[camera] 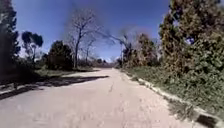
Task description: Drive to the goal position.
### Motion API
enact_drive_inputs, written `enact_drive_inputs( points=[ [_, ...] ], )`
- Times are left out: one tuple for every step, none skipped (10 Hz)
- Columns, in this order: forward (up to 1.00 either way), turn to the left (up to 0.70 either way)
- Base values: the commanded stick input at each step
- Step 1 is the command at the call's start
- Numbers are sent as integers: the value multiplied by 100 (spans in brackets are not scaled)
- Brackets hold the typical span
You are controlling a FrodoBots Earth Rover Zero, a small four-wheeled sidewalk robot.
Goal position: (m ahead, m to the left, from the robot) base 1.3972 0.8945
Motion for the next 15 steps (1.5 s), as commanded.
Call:
enact_drive_inputs(
  points=[
    [100,0],
    [100,0],
    [100,0],
    [100,0],
    [100,0],
    [100,0],
    [100,10],
    [100,34],
    [100,11],
    [100,0],
    [100,0],
    [100,0],
    [100,0],
    [100,0],
    [100,0]
  ],
)
